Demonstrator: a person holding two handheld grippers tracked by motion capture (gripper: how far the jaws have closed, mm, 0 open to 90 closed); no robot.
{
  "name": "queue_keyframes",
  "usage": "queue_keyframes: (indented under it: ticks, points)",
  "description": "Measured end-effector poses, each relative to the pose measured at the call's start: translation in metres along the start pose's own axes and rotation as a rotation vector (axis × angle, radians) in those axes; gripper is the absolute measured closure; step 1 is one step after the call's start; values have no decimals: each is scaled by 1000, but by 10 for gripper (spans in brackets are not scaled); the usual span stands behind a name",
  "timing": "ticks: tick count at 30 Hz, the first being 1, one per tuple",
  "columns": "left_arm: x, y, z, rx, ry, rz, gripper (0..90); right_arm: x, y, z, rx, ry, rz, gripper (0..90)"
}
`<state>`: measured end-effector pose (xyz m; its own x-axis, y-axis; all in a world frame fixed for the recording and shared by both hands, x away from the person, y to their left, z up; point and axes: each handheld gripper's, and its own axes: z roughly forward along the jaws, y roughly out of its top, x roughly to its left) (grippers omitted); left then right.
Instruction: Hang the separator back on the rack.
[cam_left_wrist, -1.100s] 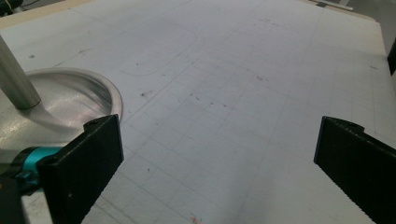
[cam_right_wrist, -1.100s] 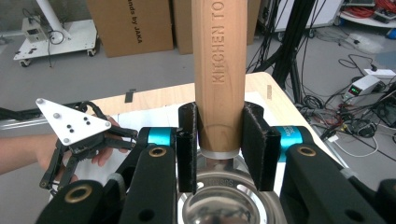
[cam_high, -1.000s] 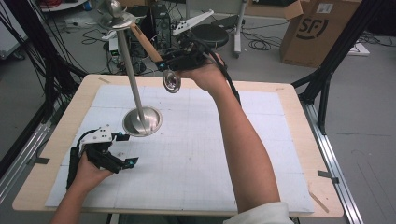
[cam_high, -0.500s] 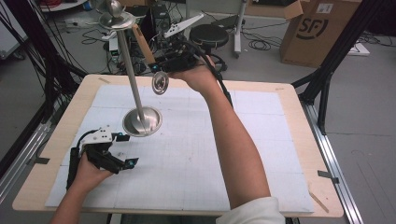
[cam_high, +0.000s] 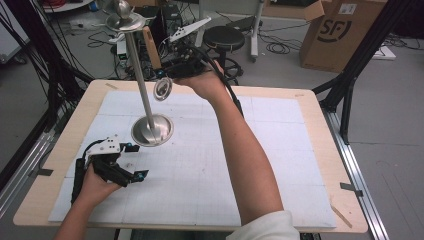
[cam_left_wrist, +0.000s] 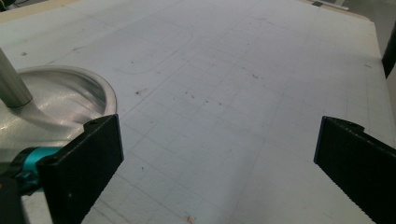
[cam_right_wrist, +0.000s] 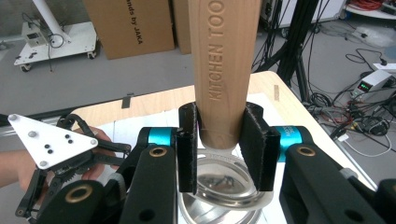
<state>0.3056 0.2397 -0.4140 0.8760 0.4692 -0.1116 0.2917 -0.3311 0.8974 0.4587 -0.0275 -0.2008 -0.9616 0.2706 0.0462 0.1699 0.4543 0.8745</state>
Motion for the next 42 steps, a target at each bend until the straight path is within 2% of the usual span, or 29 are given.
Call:
queue_keyframes:
  ticks: [13,16,18,20,29,42]
  points:
    - [2,-1,0,-4,1,-3,19,2,2,5,5,-28,-1,672]
    - [1,-1,-1,-4,-2,-3,19,1,1,4,13,-53,3,591]
    - [0,0,-1,-3,-1,-1,19,0,0,2,6,-56,11,584]
    - [1,0,-1,-1,-1,3,19,1,-2,-2,1,-64,18,562]
    - [1,-1,0,1,-8,2,19,8,-18,-34,-39,-86,-16,502]
    - [0,0,0,-4,-10,2,19,9,-56,-77,-33,-126,-6,407]
